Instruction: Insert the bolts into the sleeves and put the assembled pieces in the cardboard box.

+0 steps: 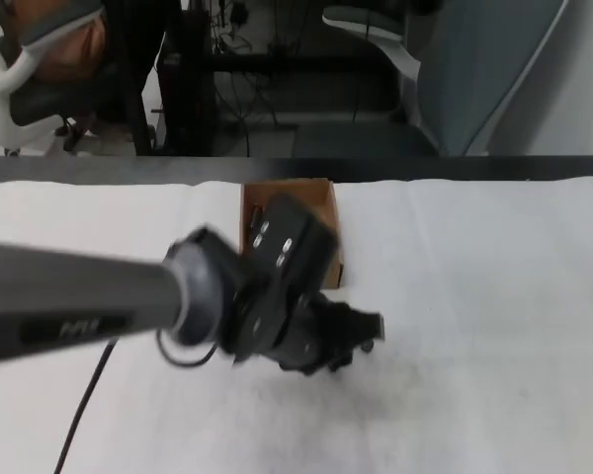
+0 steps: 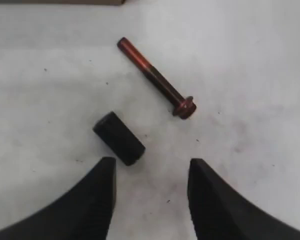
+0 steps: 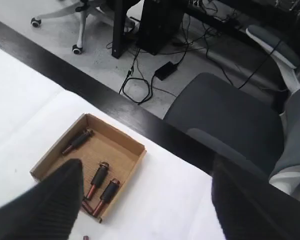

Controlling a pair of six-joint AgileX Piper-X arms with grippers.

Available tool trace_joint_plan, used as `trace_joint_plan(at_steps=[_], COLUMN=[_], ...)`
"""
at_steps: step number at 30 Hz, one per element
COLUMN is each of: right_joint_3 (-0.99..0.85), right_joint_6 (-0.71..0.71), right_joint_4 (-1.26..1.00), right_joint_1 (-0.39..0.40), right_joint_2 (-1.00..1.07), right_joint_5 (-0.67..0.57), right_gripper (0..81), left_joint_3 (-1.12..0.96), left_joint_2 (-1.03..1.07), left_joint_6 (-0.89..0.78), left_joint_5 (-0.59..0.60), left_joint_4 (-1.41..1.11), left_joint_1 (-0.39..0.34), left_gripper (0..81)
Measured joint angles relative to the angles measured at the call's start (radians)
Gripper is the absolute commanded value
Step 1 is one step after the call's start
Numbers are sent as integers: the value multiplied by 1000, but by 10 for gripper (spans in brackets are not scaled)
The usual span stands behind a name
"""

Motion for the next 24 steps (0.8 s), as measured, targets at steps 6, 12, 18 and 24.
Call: trace_joint_plan(at_steps=[6, 12, 18, 24], right_joint_3=[0, 0, 0, -5], right_joint_6=[44, 98, 101, 86], right_joint_4=[-5, -36, 2, 179], right_joint_1=[-55, -69, -70, -72], right_joint_2=[-100, -200, -297, -353], right_joint_5=[-109, -232, -253, -218], right_gripper=[680, 680, 659, 539], left_joint_3=[-117, -227, -345, -389], left_joint_2=[78, 207, 283, 303], left_joint_6=[-90, -149, -165, -61], left_joint_5=[-32, -20, -2, 4], left_joint_4=[148, 216, 285, 380], left_joint_1=[0, 0, 0, 0], left_gripper=[431, 431, 179, 18])
